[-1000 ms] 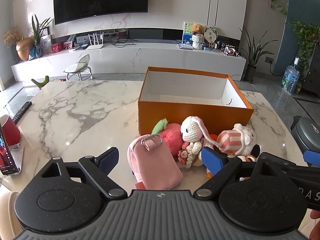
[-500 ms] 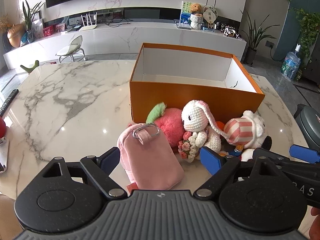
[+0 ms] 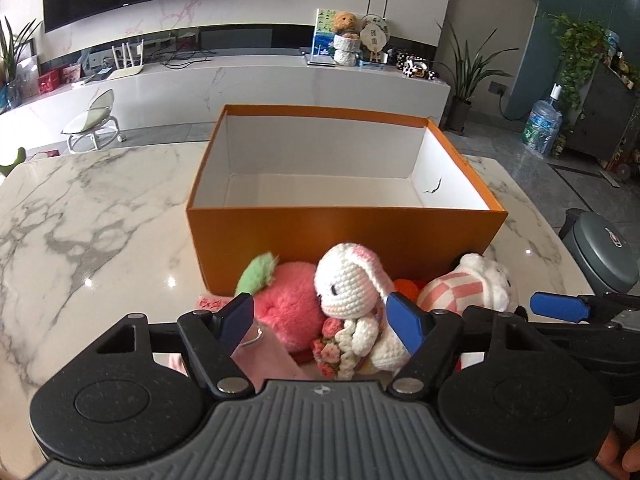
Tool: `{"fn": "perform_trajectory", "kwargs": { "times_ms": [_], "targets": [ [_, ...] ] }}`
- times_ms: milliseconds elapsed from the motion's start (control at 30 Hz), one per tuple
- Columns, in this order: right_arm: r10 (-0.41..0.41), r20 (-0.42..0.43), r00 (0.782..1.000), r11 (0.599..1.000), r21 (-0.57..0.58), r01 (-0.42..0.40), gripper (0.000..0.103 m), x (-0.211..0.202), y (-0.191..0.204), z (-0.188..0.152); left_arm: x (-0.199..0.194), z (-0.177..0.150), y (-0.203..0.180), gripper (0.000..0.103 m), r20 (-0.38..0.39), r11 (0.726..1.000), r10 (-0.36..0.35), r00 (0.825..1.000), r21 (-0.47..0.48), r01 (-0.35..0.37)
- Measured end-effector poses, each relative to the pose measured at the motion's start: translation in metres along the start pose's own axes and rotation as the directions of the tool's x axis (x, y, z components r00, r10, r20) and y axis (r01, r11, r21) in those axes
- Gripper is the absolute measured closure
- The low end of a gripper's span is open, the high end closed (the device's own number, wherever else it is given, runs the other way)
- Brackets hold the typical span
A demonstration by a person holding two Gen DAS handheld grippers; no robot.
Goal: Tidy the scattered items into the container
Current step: 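Close left tool on the crochet bunny while right tool closes on the striped-hat plush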
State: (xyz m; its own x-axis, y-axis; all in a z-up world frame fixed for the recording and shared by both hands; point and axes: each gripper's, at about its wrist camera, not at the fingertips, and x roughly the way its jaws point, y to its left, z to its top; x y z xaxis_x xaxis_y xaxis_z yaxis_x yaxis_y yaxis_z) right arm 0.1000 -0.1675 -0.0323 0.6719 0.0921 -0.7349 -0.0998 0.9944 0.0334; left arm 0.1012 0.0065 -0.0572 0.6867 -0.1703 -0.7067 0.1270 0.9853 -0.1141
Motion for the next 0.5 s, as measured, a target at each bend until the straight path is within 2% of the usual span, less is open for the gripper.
{"fn": "perform_trajectory", "kwargs": {
  "times_ms": [133, 333, 367, 433, 500],
  "targets": [
    [-0.015, -0.014, 1.000, 0.999, 0.039, 0.016, 0.029, 0.012, -0.016, 0.005, 0.016, 0.009, -0.007, 0.016, -0.001, 0.999, -0.041, 0.999, -0.002, 0.041],
    [0.009, -0.036, 0.999, 0.997, 0.081, -0.006, 0.031, 0.027, -0.032, 0.006, 0.047, 0.014, -0.014, 0.016, -0.044, 0.999, -0.052, 0.998, -0.014, 0.052],
    [0.015, -0.034, 0.999, 0.997, 0.082, -0.012, 0.034, 0.028, -0.032, 0.006, 0.050, 0.014, -0.013, 0.017, -0.052, 0.998, -0.057, 0.997, -0.020, 0.056],
    [0.026, -0.030, 0.999, 0.996, 0.082, -0.024, 0.037, 0.030, -0.032, 0.007, 0.057, 0.013, -0.013, 0.030, -0.069, 0.997, -0.069, 0.995, -0.033, 0.066],
    [0.038, -0.025, 0.999, 0.996, 0.083, -0.035, 0.039, 0.031, -0.032, 0.007, 0.060, 0.011, -0.013, 0.032, -0.063, 0.998, -0.055, 0.997, -0.031, 0.053]
  ]
}}
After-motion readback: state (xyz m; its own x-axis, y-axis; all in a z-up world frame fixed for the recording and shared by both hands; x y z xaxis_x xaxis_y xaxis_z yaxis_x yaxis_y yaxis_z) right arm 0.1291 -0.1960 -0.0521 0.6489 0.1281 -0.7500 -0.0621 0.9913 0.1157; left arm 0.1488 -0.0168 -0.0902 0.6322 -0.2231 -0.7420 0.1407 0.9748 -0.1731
